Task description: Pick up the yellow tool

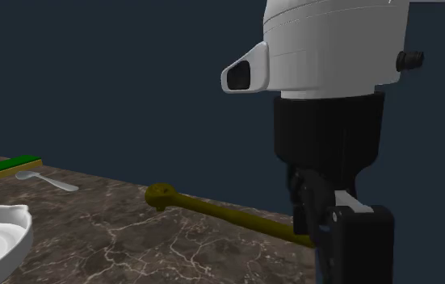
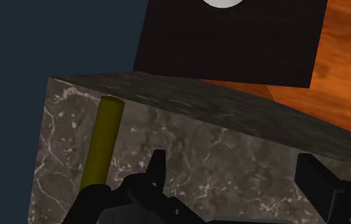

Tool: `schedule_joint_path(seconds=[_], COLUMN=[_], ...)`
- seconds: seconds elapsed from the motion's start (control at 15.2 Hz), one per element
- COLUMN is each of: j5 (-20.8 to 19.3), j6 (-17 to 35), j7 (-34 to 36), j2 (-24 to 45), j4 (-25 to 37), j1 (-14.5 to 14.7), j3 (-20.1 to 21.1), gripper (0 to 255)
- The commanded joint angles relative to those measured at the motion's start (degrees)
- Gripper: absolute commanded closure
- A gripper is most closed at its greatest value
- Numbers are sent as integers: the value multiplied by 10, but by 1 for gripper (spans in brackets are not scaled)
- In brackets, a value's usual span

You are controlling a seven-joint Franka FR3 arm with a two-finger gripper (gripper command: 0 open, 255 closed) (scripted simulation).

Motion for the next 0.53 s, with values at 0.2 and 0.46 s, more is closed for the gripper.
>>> schedule_joint_path(seconds=[0.2,0.46], j5=[-12,-22], j6=[52,119], j7=[5,10], j2=[27,67], j4=[3,14], j1=[-15,-36], j3=[-23,-52], gripper=[0,0])
